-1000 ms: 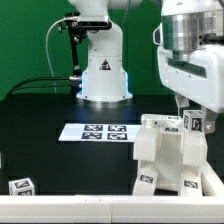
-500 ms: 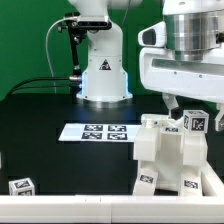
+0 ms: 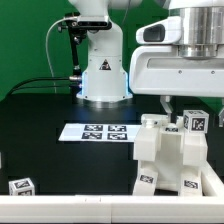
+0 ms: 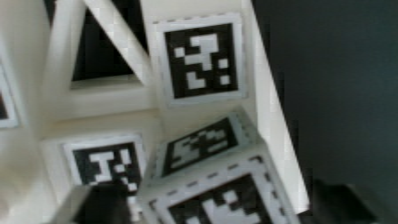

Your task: Assemble chair

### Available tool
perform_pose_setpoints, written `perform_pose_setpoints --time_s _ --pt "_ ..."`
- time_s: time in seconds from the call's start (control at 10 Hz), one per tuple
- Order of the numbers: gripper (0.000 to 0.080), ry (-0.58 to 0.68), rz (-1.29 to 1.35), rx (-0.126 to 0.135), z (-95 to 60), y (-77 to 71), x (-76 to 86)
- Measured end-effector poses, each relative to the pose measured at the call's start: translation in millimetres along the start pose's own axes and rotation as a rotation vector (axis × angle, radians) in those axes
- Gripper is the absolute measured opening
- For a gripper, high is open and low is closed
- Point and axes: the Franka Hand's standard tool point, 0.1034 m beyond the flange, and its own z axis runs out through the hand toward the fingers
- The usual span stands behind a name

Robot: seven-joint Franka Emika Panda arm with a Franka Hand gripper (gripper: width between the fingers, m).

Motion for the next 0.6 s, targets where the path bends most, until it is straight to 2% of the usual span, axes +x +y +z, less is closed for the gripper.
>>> perform_pose_setpoints --time_s 0.1,0.2,0.5,0.6 --pt "0.0398 0.000 0.002 0.000 0.1 0.1 0.2" --pt "0.0282 -0.001 0.058 0.002 0.2 -0.2 0.0" --pt "0.0282 -0.004 0.321 -0.001 0.3 0.8 2.1" --pt "0.0282 -0.008 0.491 -0.004 0.5 2.5 3.5"
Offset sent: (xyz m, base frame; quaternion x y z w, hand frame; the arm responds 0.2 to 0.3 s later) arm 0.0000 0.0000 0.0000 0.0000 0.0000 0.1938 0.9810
